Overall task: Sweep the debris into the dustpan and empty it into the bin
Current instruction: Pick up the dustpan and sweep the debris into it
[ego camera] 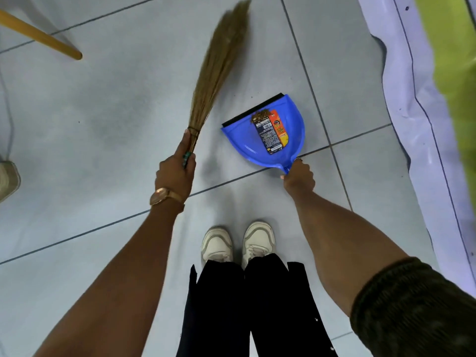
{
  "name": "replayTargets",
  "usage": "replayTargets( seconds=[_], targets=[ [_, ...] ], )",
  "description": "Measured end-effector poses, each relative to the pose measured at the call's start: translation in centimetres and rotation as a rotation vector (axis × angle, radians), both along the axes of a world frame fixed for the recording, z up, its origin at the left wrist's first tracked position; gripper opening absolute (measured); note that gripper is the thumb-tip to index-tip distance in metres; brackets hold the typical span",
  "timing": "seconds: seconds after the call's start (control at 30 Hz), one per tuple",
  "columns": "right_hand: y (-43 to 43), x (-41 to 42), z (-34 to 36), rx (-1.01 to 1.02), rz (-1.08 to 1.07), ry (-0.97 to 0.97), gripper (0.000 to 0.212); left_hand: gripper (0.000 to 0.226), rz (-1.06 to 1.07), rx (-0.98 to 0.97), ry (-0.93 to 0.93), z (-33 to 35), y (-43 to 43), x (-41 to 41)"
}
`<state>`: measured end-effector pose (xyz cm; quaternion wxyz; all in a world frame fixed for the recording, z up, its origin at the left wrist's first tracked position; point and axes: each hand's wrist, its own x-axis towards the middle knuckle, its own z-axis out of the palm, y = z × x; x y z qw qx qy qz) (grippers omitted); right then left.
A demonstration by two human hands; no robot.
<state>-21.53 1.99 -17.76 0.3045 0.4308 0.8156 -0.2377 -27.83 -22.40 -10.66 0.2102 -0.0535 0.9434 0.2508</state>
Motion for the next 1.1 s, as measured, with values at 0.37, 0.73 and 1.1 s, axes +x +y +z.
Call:
replayTargets(
  seconds=[0.37, 0.73, 1.1],
  targets=[
    [2.5, 0.5, -1.2, 0.095, -0.032, 0.013, 0.038, 0.059, -0.274, -0.101, -0.247, -0.9, -3.0, 4.8],
    [1.4, 1.6, -1.1, 0.063, -0.030, -0.010, 0.039, 0.046, -0.110, 0.132, -0.082, 5.2, -3.7, 8.9],
    [3.2, 5.4, -2.1, 0.058, -0.159, -0.012, 0.037, 0.048, 0.101, -0.136, -0.218, -5.8, -1.6, -0.5]
  ],
)
